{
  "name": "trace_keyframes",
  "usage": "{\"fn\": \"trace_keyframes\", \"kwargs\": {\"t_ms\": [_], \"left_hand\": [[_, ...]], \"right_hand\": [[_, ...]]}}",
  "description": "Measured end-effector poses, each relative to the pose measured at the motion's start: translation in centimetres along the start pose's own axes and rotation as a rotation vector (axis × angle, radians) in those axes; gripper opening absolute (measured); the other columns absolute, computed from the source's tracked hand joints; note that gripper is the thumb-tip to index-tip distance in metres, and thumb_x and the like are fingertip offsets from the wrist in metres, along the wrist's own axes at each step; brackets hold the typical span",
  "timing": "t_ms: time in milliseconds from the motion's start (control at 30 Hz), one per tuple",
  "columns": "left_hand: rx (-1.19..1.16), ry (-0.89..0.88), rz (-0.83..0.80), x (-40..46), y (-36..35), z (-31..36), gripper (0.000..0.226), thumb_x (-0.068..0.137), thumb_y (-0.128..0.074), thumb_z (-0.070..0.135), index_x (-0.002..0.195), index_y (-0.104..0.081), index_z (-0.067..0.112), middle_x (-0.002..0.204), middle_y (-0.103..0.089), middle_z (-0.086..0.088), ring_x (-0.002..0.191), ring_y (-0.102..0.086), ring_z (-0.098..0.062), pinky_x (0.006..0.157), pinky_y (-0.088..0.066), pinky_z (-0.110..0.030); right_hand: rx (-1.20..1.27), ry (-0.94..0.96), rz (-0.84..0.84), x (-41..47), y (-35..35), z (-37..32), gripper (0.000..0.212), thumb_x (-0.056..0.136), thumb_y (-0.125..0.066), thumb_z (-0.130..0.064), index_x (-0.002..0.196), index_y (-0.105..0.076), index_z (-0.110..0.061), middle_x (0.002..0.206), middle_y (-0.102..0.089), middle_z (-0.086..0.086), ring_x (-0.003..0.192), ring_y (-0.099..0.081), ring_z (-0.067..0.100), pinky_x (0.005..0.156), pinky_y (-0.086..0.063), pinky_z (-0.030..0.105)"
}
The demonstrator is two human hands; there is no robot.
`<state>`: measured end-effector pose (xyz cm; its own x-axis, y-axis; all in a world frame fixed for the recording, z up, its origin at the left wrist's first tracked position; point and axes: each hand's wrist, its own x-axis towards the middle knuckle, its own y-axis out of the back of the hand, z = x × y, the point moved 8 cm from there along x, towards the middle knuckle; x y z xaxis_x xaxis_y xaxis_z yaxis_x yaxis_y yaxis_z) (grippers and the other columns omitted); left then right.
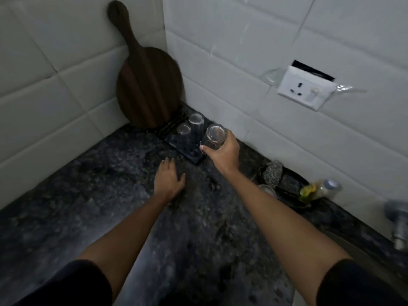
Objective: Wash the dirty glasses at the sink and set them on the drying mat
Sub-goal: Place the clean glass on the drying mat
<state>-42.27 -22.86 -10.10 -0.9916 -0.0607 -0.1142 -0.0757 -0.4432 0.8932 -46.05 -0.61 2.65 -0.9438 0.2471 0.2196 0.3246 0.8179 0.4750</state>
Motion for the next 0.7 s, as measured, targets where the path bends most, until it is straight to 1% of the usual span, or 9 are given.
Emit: {"fn": "trace_keyframes", "kwargs": {"t_ms": [100, 200, 267, 300, 400, 500, 600, 700], "left_hand": [[0.149, -0.033, -0.088, 2.8, -1.6, -1.6, 0.087, 0.104, -0.044, 0.057, 0.165, -0.017, 0.002, 0.173, -0.015, -0.021, 0.161, -0.011, -0.038, 0.130, -0.014, -0.050], [0.208, -0.043, -0.130, 4.4, -2.9, -2.7, 0.090, 0.104, -0.021, 0.065, 0.166, -0.004, 0.001, 0.174, -0.001, -0.021, 0.162, 0.002, -0.036, 0.131, -0.002, -0.052], [0.222, -0.053, -0.113, 4.5, -3.8, -3.0, 0.092, 0.101, -0.008, 0.066, 0.165, -0.002, -0.001, 0.174, 0.002, -0.023, 0.162, 0.005, -0.037, 0.131, 0.002, -0.052], [0.235, -0.063, -0.088, 4.3, -4.1, -3.1, 0.092, 0.102, -0.007, 0.065, 0.165, -0.003, -0.002, 0.174, 0.000, -0.024, 0.162, 0.003, -0.038, 0.131, 0.001, -0.053], [0.281, -0.088, -0.024, 4.0, -4.4, -3.0, 0.087, 0.106, -0.016, 0.061, 0.165, -0.008, -0.004, 0.173, -0.006, -0.025, 0.162, -0.002, -0.039, 0.130, -0.004, -0.055], [0.290, -0.093, -0.003, 4.1, -4.2, -2.9, 0.087, 0.107, -0.020, 0.060, 0.164, -0.009, -0.004, 0.173, -0.007, -0.026, 0.162, -0.003, -0.039, 0.130, -0.004, -0.055], [0.297, -0.094, -0.012, 4.0, -4.3, -2.9, 0.087, 0.107, -0.019, 0.061, 0.165, -0.006, -0.004, 0.173, -0.005, -0.025, 0.162, 0.000, -0.038, 0.130, -0.003, -0.054], [0.291, -0.089, -0.007, 4.0, -4.2, -3.0, 0.087, 0.107, -0.019, 0.061, 0.165, -0.006, -0.003, 0.173, -0.004, -0.025, 0.162, 0.001, -0.038, 0.130, -0.004, -0.054]], "right_hand": [[-0.031, -0.029, -0.010, 2.8, -2.7, 1.4, 0.075, 0.061, -0.100, -0.035, 0.123, -0.063, -0.015, 0.115, -0.070, -0.001, 0.105, -0.067, 0.015, 0.093, -0.057, 0.038], [-0.054, -0.035, -0.021, 4.8, -4.4, 2.4, 0.070, 0.063, -0.101, -0.025, 0.121, -0.064, -0.014, 0.109, -0.067, -0.005, 0.097, -0.064, 0.010, 0.087, -0.056, 0.029], [-0.065, -0.040, -0.035, 5.7, -5.1, 3.2, 0.068, 0.064, -0.100, -0.021, 0.120, -0.064, -0.013, 0.107, -0.065, -0.007, 0.096, -0.061, 0.006, 0.085, -0.052, 0.022], [-0.067, -0.042, -0.042, 6.0, -5.5, 3.7, 0.068, 0.064, -0.100, -0.020, 0.121, -0.064, -0.013, 0.108, -0.065, -0.007, 0.097, -0.061, 0.005, 0.086, -0.051, 0.020], [-0.086, -0.061, -0.050, 6.6, -6.2, 5.2, 0.071, 0.064, -0.100, -0.020, 0.124, -0.063, -0.012, 0.114, -0.068, -0.002, 0.104, -0.063, 0.011, 0.090, -0.049, 0.016], [-0.073, -0.061, -0.058, 7.1, -6.9, 5.8, 0.072, 0.064, -0.101, -0.019, 0.125, -0.064, -0.011, 0.117, -0.069, 0.002, 0.106, -0.064, 0.011, 0.090, -0.045, 0.006], [-0.078, -0.060, -0.081, 7.1, -7.5, 5.9, 0.070, 0.064, -0.101, -0.017, 0.123, -0.064, -0.010, 0.115, -0.067, -0.001, 0.103, -0.062, 0.008, 0.085, -0.042, 0.001], [-0.073, -0.046, -0.085, 7.1, -7.5, 5.9, 0.068, 0.065, -0.100, -0.016, 0.122, -0.064, -0.010, 0.113, -0.065, -0.004, 0.101, -0.060, 0.006, 0.084, -0.041, 0.000]]}}
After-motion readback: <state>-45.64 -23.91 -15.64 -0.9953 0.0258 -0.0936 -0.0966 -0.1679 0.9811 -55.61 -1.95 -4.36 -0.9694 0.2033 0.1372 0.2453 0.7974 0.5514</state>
